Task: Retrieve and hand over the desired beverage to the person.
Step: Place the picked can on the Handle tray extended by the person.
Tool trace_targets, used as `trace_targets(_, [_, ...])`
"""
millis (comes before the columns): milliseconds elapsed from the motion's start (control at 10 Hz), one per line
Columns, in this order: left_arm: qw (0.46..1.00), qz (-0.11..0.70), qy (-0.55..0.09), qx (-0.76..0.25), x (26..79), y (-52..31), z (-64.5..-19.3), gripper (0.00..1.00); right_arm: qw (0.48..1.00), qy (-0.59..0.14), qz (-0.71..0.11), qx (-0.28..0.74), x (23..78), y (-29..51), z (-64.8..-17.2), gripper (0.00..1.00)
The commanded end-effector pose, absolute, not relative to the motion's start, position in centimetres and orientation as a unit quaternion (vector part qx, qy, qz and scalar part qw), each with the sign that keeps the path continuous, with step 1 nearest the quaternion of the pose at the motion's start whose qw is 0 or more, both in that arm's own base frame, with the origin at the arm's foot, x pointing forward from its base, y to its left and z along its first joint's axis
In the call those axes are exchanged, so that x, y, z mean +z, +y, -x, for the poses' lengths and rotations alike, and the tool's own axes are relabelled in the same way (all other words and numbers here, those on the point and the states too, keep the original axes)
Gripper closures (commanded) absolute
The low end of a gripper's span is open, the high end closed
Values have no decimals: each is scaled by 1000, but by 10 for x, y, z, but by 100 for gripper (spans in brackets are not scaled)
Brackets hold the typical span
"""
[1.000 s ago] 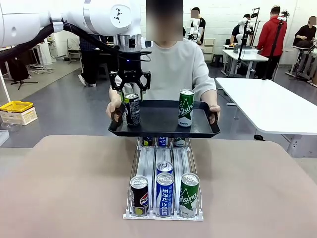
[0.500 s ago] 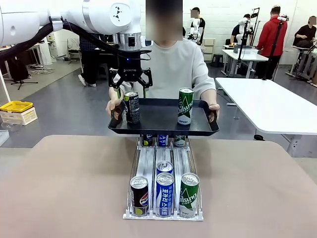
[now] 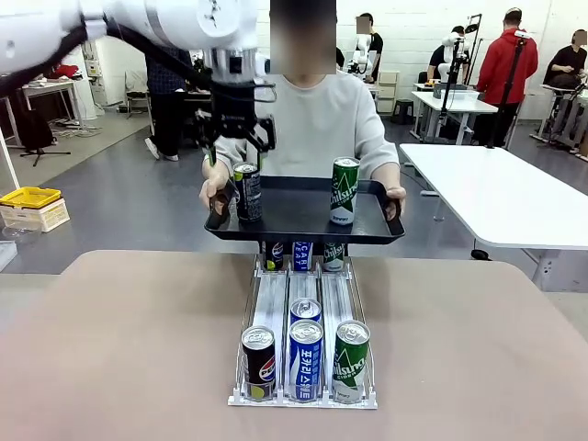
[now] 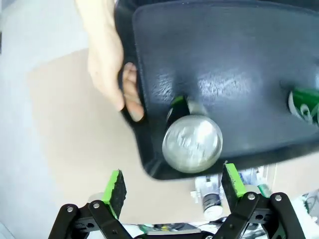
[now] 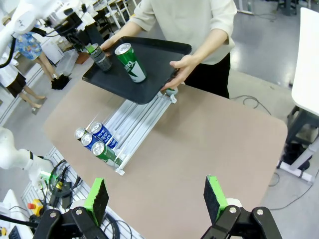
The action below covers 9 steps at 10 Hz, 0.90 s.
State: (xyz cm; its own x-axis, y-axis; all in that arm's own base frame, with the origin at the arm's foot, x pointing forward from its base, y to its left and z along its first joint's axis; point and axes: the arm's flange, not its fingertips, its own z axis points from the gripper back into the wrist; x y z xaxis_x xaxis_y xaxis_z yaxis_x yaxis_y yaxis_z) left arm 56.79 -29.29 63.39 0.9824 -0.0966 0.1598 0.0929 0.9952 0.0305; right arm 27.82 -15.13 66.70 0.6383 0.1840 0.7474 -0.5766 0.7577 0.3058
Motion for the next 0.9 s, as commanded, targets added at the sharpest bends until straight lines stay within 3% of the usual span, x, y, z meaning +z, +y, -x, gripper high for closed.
trace_targets(0, [985, 10, -127, -115, 678, -249, -516, 0, 866, -362, -268, 219, 668, -152, -281, 0])
trace_targets(200, [975, 44, -163, -146, 690, -209, -468, 0, 866, -362, -268, 219, 668, -152, -281, 0])
trace_targets(500, [964, 154, -153, -154, 681, -142, -426, 0, 866, -362, -268, 219, 668, -152, -281, 0])
trace_targets(800, [974, 135, -110, -144, 667, -110, -403, 0, 866, -362, -268, 219, 668, -152, -281, 0])
